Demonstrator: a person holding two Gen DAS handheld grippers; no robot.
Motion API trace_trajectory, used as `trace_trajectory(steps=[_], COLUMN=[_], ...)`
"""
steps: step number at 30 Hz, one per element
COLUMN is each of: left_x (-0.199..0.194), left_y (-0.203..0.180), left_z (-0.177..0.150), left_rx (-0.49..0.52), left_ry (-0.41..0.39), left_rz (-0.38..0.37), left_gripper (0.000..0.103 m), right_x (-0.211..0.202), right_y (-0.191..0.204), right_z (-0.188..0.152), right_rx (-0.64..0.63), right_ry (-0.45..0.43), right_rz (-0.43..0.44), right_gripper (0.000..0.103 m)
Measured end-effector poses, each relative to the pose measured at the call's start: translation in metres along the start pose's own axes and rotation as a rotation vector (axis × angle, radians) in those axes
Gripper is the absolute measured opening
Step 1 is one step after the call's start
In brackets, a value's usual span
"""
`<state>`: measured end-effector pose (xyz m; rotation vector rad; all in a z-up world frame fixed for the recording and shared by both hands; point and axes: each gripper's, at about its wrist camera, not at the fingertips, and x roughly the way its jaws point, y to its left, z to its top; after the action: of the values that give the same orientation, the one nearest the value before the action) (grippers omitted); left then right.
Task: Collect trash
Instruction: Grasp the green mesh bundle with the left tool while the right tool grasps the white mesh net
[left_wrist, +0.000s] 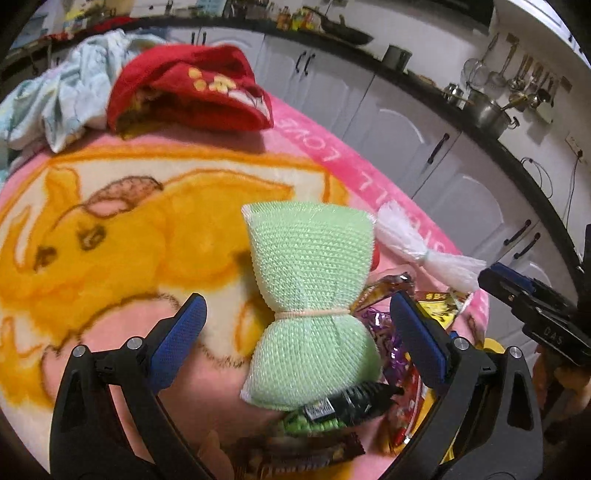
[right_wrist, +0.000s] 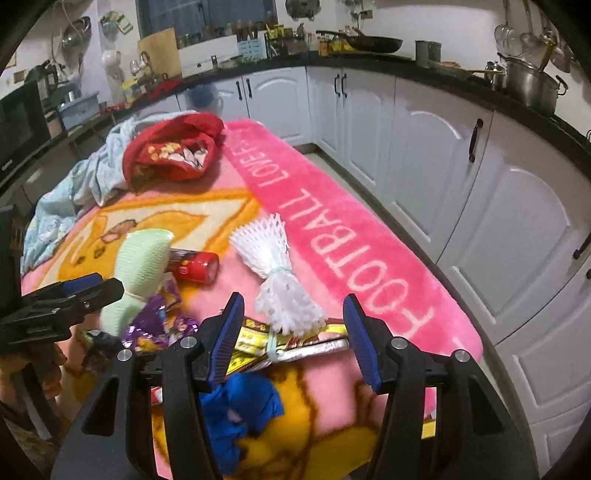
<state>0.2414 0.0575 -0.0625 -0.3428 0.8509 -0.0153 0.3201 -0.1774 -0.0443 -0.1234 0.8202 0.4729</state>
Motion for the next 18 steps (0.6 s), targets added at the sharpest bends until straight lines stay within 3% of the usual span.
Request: trace_trajectory(steps=[4, 6, 7, 8, 12, 18], left_x=[0.01, 0.014, 0.015, 0.015, 0.018, 0.006], left_y=[0.003, 0.004, 0.005, 0.006, 0.003, 0.005], left_z=[-0.001, -0.002, -0.002, -0.003, -0.004, -0.002], left_rx=[-0.006, -0.016, -0.017, -0.018, -0.004, -0.023], left_ry=[0.034, 0.048, 0.051, 0.052, 0.069, 0.016], left_rz=[-0.007, -0.015, -0.014, -0.017, -0.032, -0.026], left_gripper=[0.083, 0.079, 0.078, 0.069, 0.054, 0.047], right_x=[0.018, 0.024, 0.025, 0.025, 0.017, -0.003], right_y=[-0.002, -0.002, -0.001, 0.001, 0.005, 0.006], right_z=[0.003, 0.003, 0.004, 0.004, 0.004, 0.003], right_rx=[0.0, -0.004, -0.008, -0.018, -0.032, -0.017], right_ry=[0.028, 0.042, 0.045, 0.045, 0.012, -0.05], right_rz=[0.0, 0.017, 0.019, 0.023, 0.033, 0.037], right_gripper=[0.053, 0.043, 0.032, 0.025, 0.02, 0.018])
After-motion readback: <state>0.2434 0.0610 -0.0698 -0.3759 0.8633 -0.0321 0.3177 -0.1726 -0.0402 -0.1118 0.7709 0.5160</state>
